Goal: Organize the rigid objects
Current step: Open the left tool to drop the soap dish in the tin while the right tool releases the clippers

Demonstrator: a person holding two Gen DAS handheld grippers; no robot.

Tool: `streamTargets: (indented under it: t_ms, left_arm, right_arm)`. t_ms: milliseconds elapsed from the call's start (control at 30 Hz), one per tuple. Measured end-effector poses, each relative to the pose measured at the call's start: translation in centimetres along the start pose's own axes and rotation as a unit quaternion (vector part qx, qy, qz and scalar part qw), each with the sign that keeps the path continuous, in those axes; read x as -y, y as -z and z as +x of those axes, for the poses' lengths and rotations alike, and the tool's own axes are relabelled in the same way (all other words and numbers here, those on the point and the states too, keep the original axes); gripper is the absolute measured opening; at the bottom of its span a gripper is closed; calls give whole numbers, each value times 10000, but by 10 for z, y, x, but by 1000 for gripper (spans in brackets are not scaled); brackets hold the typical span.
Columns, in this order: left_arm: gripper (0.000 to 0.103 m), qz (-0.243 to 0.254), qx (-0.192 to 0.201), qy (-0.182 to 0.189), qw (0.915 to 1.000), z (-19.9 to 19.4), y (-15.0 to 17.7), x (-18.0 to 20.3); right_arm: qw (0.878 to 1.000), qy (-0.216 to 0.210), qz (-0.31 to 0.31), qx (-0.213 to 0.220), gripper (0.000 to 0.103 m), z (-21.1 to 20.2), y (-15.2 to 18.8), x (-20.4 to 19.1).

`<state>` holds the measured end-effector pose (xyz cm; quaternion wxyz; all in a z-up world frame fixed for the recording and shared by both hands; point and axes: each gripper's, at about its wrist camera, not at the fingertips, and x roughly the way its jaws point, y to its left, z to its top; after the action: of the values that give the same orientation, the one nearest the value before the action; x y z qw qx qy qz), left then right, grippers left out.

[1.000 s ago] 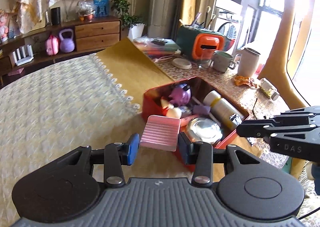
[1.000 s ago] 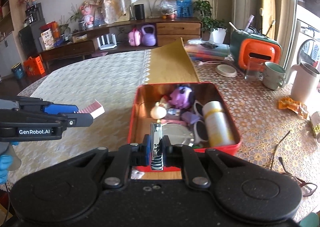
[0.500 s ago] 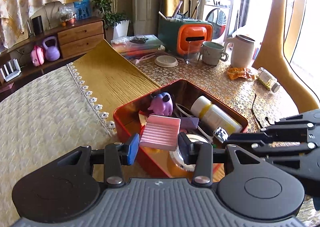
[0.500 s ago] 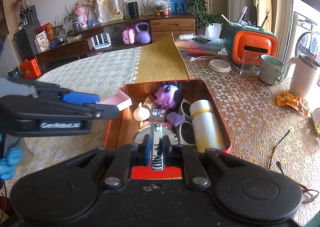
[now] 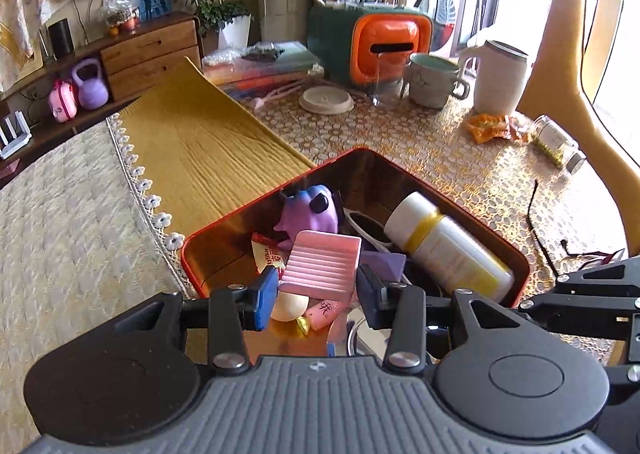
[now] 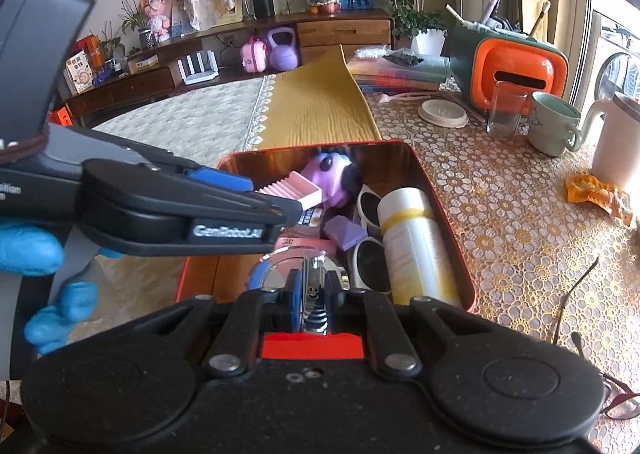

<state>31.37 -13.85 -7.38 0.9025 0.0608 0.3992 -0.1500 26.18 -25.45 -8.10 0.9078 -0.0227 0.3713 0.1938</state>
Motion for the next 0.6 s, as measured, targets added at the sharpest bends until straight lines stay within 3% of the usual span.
streamTargets:
  t_ms: [100, 267, 433, 500, 600]
  left_arm:
    - [42, -60, -107, 13, 9999, 8, -1, -1]
    - [42, -51, -267, 15, 9996, 18, -1, -2]
    - [42, -66, -320, 22, 9995, 21, -1, -2]
    - [43, -14, -337, -37, 9994, 21, -1, 0]
    - [62, -47, -403, -138, 9991, 22, -2, 1]
  right_arm:
    - [10000, 1, -56, -35, 0, 4, -2, 0]
    - [9999, -27, -80, -76, 1, 10, -2, 0]
    - [10000, -70, -23, -48, 17, 8, -1, 2]
    - [9999, -89, 46, -39, 18, 7, -1, 4]
    - [9999, -90, 94, -34, 21, 5, -1, 4]
